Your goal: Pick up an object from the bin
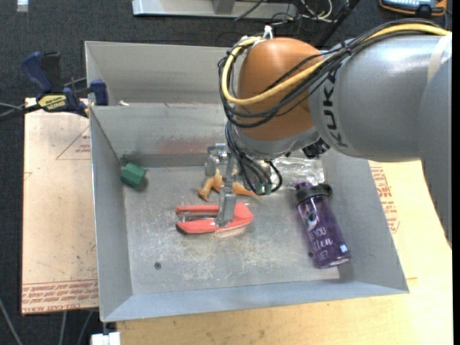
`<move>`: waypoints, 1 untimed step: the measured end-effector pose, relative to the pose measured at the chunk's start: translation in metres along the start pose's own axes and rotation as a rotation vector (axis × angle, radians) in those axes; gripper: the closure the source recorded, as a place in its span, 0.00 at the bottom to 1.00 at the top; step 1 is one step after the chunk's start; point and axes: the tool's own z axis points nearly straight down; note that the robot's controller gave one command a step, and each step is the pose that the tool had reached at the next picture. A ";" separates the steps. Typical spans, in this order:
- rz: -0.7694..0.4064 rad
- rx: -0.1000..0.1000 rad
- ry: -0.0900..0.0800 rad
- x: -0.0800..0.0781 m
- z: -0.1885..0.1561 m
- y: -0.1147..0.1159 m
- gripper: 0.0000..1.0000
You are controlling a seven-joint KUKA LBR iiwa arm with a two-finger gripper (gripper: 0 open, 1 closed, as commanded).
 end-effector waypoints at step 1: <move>0.002 -0.001 -0.007 -0.001 -0.005 -0.001 0.00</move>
Offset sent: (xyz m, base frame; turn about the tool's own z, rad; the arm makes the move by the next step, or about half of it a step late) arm 0.0212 -0.0138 -0.1307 -0.1891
